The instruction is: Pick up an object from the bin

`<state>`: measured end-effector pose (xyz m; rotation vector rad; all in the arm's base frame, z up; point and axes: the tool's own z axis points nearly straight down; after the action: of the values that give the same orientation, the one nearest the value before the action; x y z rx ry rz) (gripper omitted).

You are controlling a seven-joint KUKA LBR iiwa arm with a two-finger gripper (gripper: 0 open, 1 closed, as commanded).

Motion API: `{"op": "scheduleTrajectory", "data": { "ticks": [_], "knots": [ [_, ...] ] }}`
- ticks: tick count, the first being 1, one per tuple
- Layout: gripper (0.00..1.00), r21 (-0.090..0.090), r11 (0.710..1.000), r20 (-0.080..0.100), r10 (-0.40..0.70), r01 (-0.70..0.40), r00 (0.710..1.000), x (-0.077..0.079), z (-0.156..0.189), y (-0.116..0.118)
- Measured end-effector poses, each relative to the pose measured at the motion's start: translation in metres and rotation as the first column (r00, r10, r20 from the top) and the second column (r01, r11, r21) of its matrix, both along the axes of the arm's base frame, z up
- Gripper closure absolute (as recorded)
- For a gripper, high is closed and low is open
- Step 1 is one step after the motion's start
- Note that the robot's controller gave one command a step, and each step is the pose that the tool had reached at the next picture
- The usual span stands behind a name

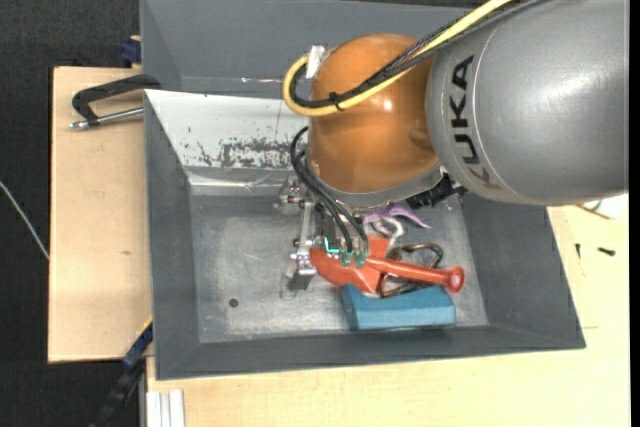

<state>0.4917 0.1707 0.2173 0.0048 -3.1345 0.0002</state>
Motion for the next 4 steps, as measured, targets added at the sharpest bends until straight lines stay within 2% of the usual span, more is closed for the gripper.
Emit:
{"op": "scheduleTrajectory", "data": {
  "ticks": [1,2,3,4],
  "knots": [
    [0.00,0.002,1.000,0.008,-0.002,0.002,1.000,0.002,0.004,-0.001],
    [0.00,0.002,1.000,0.008,-0.001,0.001,1.000,0.002,0.004,-0.001],
    [0.00,0.000,0.971,0.005,0.238,-0.238,0.971,0.011,0.018,-0.012],
    [0.00,0.000,0.921,0.013,0.388,-0.388,0.921,0.012,0.020,-0.029]
  ]
}}
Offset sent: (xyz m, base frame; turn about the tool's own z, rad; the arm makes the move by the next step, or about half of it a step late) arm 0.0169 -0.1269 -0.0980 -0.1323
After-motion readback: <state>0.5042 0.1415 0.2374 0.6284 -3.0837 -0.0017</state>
